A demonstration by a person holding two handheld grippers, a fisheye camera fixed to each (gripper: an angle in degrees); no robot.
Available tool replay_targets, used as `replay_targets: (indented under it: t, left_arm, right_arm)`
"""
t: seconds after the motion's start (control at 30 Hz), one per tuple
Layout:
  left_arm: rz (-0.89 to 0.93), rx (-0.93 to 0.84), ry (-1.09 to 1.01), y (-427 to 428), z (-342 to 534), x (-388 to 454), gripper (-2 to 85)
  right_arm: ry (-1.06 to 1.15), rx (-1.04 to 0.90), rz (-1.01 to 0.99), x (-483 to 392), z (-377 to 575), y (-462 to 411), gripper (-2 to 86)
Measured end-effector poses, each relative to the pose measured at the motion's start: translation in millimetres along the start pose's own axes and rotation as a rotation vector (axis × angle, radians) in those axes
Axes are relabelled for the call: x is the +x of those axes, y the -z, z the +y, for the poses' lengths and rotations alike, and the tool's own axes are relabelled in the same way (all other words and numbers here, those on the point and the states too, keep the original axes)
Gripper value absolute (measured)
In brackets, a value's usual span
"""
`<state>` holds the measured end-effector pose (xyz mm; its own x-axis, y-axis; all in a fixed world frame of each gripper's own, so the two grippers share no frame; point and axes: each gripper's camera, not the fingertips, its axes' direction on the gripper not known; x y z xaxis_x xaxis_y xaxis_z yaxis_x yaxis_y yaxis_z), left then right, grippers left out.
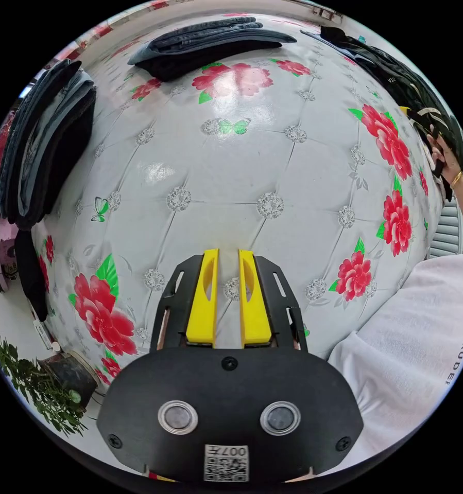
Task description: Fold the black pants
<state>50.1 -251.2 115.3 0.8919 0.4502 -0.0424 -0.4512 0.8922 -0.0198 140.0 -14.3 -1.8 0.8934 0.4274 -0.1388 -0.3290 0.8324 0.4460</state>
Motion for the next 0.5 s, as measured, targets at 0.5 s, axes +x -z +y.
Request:
replay_targets:
  t: [0.5]
  left_arm:
    - [0.041, 0.037, 0.201, 16.2, 23.3, -20.6, 3.1]
  right_arm:
    - [-0.173, -0.118, 0.357, 149.1, -5.1, 61.6, 4.6]
